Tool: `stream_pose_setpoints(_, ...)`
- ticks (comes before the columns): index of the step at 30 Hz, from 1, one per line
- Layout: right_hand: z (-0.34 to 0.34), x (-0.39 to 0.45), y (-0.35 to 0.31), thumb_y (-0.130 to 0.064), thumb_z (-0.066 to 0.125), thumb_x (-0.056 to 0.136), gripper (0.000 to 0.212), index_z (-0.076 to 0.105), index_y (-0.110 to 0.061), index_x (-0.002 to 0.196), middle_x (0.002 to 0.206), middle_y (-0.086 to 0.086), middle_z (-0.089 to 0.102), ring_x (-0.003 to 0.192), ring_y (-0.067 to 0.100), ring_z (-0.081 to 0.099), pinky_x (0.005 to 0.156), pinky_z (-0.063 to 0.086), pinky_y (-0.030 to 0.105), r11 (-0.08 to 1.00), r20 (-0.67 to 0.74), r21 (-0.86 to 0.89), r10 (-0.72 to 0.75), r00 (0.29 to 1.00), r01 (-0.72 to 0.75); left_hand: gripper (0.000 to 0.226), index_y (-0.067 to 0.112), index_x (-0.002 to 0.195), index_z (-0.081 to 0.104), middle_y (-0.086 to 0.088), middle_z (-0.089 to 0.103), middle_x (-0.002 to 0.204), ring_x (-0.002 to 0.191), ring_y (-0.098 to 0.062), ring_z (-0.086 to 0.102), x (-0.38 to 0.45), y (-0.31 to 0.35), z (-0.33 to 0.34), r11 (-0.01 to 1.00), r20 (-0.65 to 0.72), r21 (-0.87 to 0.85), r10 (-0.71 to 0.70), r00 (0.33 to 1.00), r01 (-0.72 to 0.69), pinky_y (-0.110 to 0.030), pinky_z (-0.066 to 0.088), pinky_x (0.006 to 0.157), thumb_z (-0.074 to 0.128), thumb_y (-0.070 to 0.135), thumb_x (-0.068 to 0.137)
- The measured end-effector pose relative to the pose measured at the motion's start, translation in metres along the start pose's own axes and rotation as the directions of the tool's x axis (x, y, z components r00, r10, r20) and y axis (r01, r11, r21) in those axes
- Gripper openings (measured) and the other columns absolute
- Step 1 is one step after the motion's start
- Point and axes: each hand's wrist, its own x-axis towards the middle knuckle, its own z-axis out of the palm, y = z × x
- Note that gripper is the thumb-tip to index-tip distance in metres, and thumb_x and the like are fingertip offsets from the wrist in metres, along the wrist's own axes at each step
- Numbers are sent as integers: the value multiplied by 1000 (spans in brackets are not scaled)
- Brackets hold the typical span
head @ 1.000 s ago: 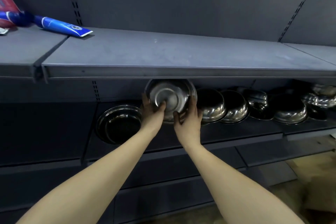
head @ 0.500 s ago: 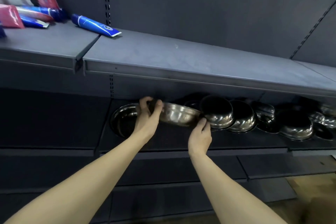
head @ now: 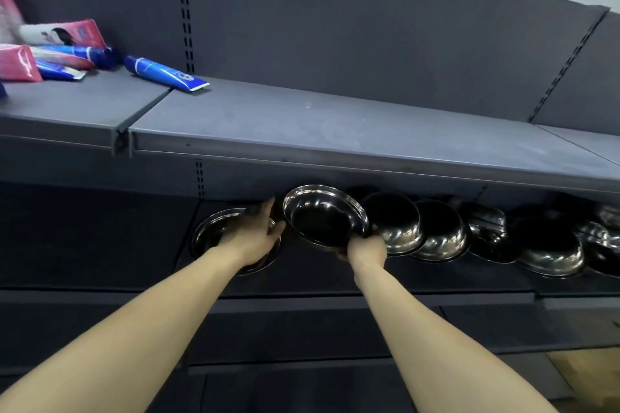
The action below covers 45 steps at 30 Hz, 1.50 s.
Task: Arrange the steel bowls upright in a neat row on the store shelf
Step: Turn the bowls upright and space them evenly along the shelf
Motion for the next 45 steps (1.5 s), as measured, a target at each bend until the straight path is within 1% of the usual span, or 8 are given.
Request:
stream_pose_setpoints(5,3,10,-7,0,54,99,61,36,-14,156,129,16,65,76,25,73,55,63,31,998,25,-50,-23,999,25,66,27,153,23,-5,20,161,148,-30,15,15,-26,-19,925,14,379,-23,1000,16,-49,18,118,30,61,96)
stream_pose_setpoints(9,20,2,-12,-2,55,98,61,38,-16,155,132,14,63,95,35,73,42,55,22,996,87,-62,-58,995,63,64,27,151,27,-7,25,159,147,-31,19,9,-34,-33,910,-8,411,-53,999,52,-47,22,117,30,60,97)
stream_pose_setpoints(23,111,-47,9,-15,54,98,56,38,-25,151,129,10,66,98,31,72,56,63,30,957,374,-250,-46,926,148,57,25,151,29,-6,33,154,140,-29,31,-38,-94,-71,910,-18,391,-138,990,134,-41,29,113,27,52,101)
stream_pose_setpoints(25,118,-49,19,-15,51,99,62,30,-27,157,136,12,63,105,32,70,74,66,40,922,365,-337,-57,929,189,57,24,148,34,-8,36,152,139,-31,33,-41,-101,-72,907,18,397,-164,986,143,-42,31,112,26,54,100)
stream_pose_setpoints(28,119,-51,30,-7,48,101,70,21,-24,163,139,16,59,100,33,67,67,64,39,926,316,-352,-18,949,135,58,21,146,37,-9,33,153,141,-32,30,-43,-109,-71,906,70,397,-193,979,150,-43,30,113,26,55,100)
stream_pose_setpoints(32,114,-42,40,1,55,94,76,24,-17,161,134,21,63,111,41,69,85,63,49,917,198,-393,11,980,69,59,18,147,37,-10,30,155,142,-31,28,-40,-111,-69,912,106,391,-177,978,123,-43,29,113,27,53,101)
stream_pose_setpoints(37,101,-34,39,-7,54,96,59,34,-5,152,127,19,69,111,38,70,94,58,41,865,57,-499,-23,998,48,59,18,148,35,-10,29,156,143,-33,27,-33,-103,-54,929,163,366,-118,979,51,-46,28,115,29,54,101)
stream_pose_setpoints(45,76,-39,34,-16,49,97,44,54,-7,140,134,16,64,119,37,64,89,50,33,780,57,-620,-67,996,88,56,21,147,35,-8,35,151,136,-32,36,-25,-75,-28,959,232,274,9,973,-75,-42,32,110,34,51,100)
